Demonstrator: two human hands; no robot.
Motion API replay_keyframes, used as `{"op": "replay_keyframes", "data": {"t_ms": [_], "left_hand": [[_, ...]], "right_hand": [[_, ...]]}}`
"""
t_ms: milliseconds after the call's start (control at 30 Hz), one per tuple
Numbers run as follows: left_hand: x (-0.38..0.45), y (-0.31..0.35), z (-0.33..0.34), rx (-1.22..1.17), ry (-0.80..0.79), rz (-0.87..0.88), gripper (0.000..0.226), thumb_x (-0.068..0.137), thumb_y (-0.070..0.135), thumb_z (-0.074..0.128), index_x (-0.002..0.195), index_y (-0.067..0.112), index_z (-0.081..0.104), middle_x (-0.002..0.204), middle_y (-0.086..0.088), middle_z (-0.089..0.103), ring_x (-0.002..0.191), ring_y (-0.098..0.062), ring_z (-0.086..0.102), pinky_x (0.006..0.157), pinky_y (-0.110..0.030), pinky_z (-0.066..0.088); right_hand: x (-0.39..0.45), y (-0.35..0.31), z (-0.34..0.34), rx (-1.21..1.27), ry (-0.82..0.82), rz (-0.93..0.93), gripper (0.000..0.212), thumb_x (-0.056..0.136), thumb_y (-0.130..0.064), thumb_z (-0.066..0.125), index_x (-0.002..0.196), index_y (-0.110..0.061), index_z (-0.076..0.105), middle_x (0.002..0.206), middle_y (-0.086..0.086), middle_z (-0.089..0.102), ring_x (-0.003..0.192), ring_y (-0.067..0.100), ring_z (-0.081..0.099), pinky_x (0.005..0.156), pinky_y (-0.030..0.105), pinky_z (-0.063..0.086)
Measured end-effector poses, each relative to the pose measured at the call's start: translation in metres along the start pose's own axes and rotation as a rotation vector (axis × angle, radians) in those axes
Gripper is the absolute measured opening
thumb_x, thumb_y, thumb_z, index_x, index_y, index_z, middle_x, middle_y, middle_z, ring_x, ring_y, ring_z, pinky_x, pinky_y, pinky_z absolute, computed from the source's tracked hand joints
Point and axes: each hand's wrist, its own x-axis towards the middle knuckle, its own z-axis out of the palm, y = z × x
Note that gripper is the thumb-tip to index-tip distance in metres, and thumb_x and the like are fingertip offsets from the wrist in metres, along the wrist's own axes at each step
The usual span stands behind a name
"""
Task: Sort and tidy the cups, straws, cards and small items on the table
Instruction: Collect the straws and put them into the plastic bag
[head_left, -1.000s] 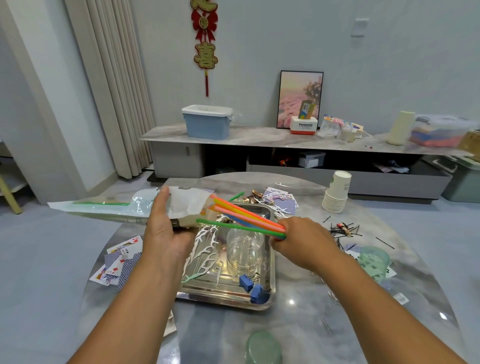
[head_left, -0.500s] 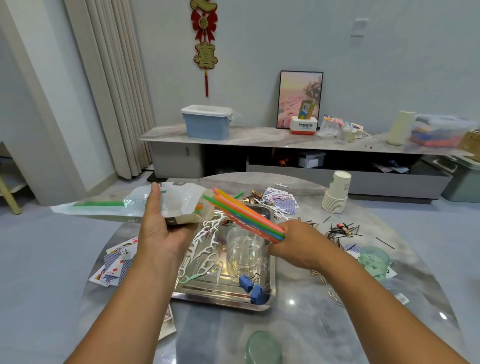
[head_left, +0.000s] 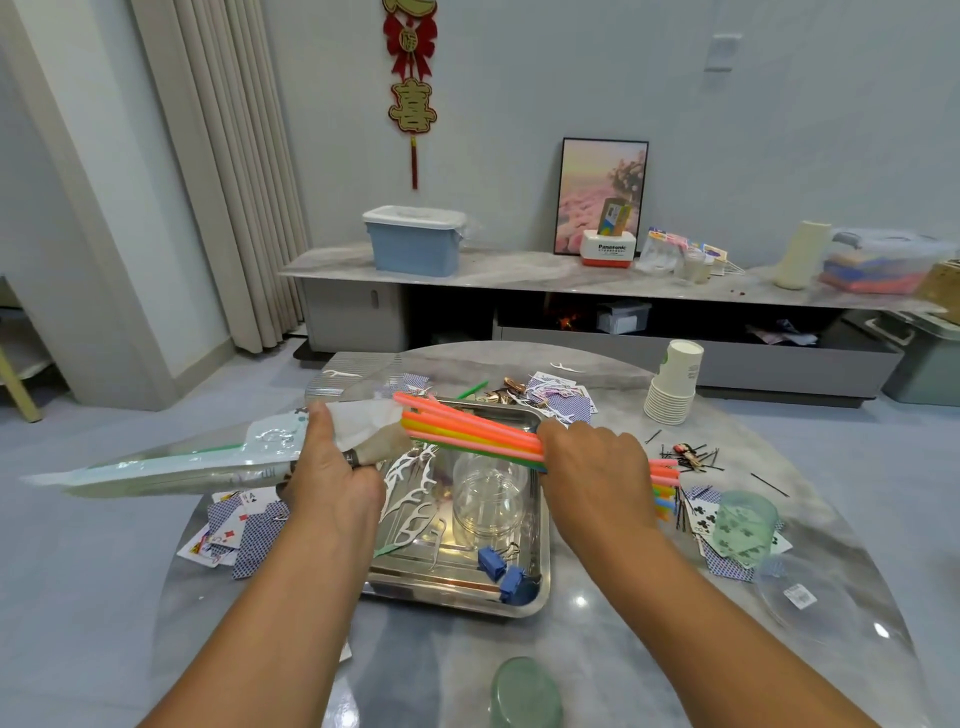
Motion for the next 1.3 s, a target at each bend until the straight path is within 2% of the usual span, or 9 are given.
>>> {"op": "replay_keyframes", "data": {"t_ms": [133,267,500,567,667,867,1067,1133,1300], "left_hand": [[-0.004,0.003,0.002,-0.069,-0.009,-0.015,0.046,0.091,0.038,0.073,0.128,0.015,0.061,0.117,-0.001,0.072,0.11,-0.022,0.069,0.095,-0.039,0.055],[-0.011,0.005,0.004,-0.135,-0.017,-0.065,0.035,0.09,0.05,0.07,0.112,0.023,0.067,0.101,0.007,0.072,0.097,-0.013,0.069,0.06,-0.025,0.057],[-0.015,0.006,0.007,-0.126,-0.035,-0.063,0.04,0.089,0.054,0.07,0.114,0.023,0.067,0.085,0.005,0.075,0.085,-0.011,0.07,0.067,-0.024,0.059],[-0.014,0.005,0.006,-0.12,-0.059,-0.041,0.039,0.089,0.048,0.072,0.117,0.02,0.067,0.097,0.003,0.075,0.092,-0.014,0.072,0.082,-0.032,0.06],[-0.012,0.002,0.006,-0.062,-0.105,-0.03,0.03,0.092,0.04,0.071,0.107,0.015,0.065,0.101,-0.002,0.074,0.086,-0.018,0.072,0.068,-0.039,0.059],[-0.03,-0.035,0.002,0.137,-0.282,-0.18,0.029,0.086,0.027,0.075,0.102,0.004,0.065,0.088,-0.012,0.078,0.075,-0.025,0.077,0.061,-0.044,0.063],[-0.035,-0.051,0.002,0.218,-0.416,-0.415,0.061,0.08,0.037,0.081,0.127,0.002,0.062,0.119,-0.028,0.069,0.105,-0.046,0.069,0.088,-0.061,0.056],[-0.031,-0.043,0.003,0.181,-0.393,-0.524,0.065,0.077,0.048,0.082,0.113,-0.005,0.071,0.115,-0.031,0.069,0.1,-0.052,0.069,0.081,-0.071,0.053],[-0.022,-0.033,0.001,0.27,-0.148,-0.411,0.034,0.082,0.021,0.08,0.111,0.006,0.071,0.101,-0.02,0.076,0.086,-0.035,0.076,0.078,-0.055,0.06]], "right_hand": [[-0.001,-0.003,0.002,0.01,0.02,0.014,0.017,0.095,-0.013,0.053,0.104,-0.026,0.05,0.09,-0.001,0.061,0.073,0.026,0.046,0.067,0.036,0.029],[-0.003,-0.007,0.003,0.044,0.047,0.01,0.018,0.094,-0.012,0.054,0.102,-0.027,0.048,0.087,-0.002,0.058,0.07,0.026,0.039,0.067,0.036,0.027],[-0.005,-0.009,0.006,0.077,0.167,-0.014,0.021,0.087,-0.011,0.068,0.101,-0.023,0.058,0.078,0.0,0.056,0.063,0.026,0.043,0.062,0.034,0.028],[-0.003,-0.006,0.008,0.273,0.095,0.09,0.013,0.096,-0.029,0.063,0.098,-0.029,0.05,0.077,-0.009,0.049,0.065,0.022,0.047,0.061,0.034,0.029],[0.003,-0.003,0.008,0.726,-0.001,0.325,0.024,0.095,-0.046,0.064,0.089,-0.028,0.05,0.066,-0.01,0.052,0.054,0.011,0.048,0.051,0.028,0.034],[0.015,-0.006,-0.007,1.656,-0.255,0.5,0.023,0.081,-0.026,0.085,0.094,-0.01,0.075,0.059,-0.003,0.056,0.049,0.009,0.051,0.05,0.025,0.049],[0.016,-0.002,-0.001,1.561,-0.085,0.448,0.009,0.08,-0.012,0.081,0.087,-0.013,0.075,0.06,-0.005,0.062,0.052,0.009,0.053,0.053,0.023,0.047],[0.016,0.006,-0.001,1.456,-0.034,0.331,0.013,0.082,-0.006,0.075,0.083,-0.019,0.075,0.064,-0.01,0.064,0.057,0.005,0.058,0.058,0.02,0.048],[0.014,0.006,-0.004,1.435,0.023,0.184,0.026,0.084,0.0,0.067,0.081,-0.025,0.075,0.082,0.0,0.069,0.065,0.006,0.058,0.06,0.016,0.049]]}}
